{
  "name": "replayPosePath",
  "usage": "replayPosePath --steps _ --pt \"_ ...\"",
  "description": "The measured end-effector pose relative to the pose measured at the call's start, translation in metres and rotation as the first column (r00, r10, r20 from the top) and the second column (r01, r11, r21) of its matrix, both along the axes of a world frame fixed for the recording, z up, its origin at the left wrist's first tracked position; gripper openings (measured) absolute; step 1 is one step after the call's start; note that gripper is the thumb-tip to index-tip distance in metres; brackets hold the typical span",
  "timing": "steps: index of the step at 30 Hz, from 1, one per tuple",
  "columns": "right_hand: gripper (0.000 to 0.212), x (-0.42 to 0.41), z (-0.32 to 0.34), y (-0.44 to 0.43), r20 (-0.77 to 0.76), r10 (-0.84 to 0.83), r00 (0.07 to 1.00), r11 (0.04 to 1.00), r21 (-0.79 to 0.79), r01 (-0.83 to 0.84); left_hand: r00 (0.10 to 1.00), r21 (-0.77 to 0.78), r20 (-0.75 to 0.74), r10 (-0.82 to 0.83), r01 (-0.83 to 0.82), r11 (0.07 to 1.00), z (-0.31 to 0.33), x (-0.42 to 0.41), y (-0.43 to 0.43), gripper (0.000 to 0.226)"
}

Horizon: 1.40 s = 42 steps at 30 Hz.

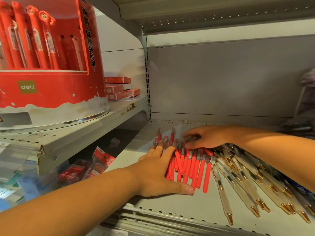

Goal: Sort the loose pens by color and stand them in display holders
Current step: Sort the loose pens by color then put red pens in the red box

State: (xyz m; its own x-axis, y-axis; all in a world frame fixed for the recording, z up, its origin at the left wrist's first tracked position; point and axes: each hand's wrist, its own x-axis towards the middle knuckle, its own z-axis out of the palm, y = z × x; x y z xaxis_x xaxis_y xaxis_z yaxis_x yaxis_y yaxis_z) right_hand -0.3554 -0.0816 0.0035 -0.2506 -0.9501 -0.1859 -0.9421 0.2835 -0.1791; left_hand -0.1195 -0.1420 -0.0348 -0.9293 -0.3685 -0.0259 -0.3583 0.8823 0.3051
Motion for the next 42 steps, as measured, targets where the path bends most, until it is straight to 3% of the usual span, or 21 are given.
replayPosePath --steps 3,7,10,13,17,21,27,29,31,34,36,39,42 --pt "0.058 0.013 -0.004 0.003 -0.003 0.05 0.999 0.996 -0.069 -0.05 1.0 -0.057 -0.009 -0.023 0.023 0.998 0.0 -0.005 -0.001 0.104" --pt "0.062 0.028 -0.006 0.004 -0.126 -0.028 0.992 0.99 -0.142 0.01 0.999 -0.098 -0.024 -0.025 0.023 0.995 0.0 -0.009 -0.005 0.103" --pt "0.031 0.039 -0.003 0.004 -0.05 0.016 0.999 0.981 -0.194 -0.026 0.999 -0.088 -0.044 -0.018 0.014 0.996 -0.001 -0.011 -0.009 0.102" --pt "0.03 0.042 0.008 0.009 -0.042 -0.032 0.999 0.981 -0.194 0.023 0.998 -0.039 -0.055 -0.001 -0.001 0.999 0.001 -0.012 -0.007 0.097" --pt "0.035 0.038 0.024 0.024 -0.142 -0.132 0.981 0.984 -0.139 0.112 0.982 0.056 -0.147 0.12 -0.113 0.992 0.007 -0.02 -0.008 0.073" --pt "0.028 0.042 0.021 0.033 -0.188 -0.174 0.967 0.985 -0.048 0.168 0.935 -0.029 -0.184 0.302 -0.313 0.949 0.013 -0.035 -0.017 0.042" --pt "0.02 0.041 0.015 0.035 -0.222 -0.255 0.941 0.967 -0.083 0.242 0.895 0.116 -0.125 0.428 -0.415 0.902 0.02 -0.044 -0.03 0.051" --pt "0.015 0.041 0.018 0.033 -0.137 -0.28 0.95 0.947 -0.199 0.251 0.89 0.178 -0.146 0.433 -0.407 0.896 0.021 -0.044 -0.034 0.04" --pt "0.005 0.041 0.024 0.029 0.068 -0.281 0.957 0.912 -0.291 0.289 0.876 0.243 -0.18 0.448 -0.402 0.883 0.023 -0.043 -0.037 0.037" --pt "0.008 0.052 0.022 0.022 0.429 -0.234 0.872 0.915 -0.205 0.346 0.865 0.312 -0.207 0.458 -0.385 0.869 0.023 -0.041 -0.036 0.037" --pt "0.008 0.06 0.015 0.018 0.549 -0.229 0.804 0.923 -0.141 0.359 0.867 0.362 -0.208 0.453 -0.362 0.859 0.022 -0.04 -0.034 0.034" --pt "0.005 0.061 0.012 0.013 0.619 -0.24 0.748 0.93 -0.075 0.361 0.874 0.379 -0.197 0.445 -0.351 0.856 0.021 -0.038 -0.028 0.039" --pt "0.012 0.047 0.023 0.0 0.491 -0.283 0.824 0.912 -0.128 0.389 0.901 0.272 -0.106 0.421 -0.381 0.884 0.019 -0.039 -0.02 0.067"
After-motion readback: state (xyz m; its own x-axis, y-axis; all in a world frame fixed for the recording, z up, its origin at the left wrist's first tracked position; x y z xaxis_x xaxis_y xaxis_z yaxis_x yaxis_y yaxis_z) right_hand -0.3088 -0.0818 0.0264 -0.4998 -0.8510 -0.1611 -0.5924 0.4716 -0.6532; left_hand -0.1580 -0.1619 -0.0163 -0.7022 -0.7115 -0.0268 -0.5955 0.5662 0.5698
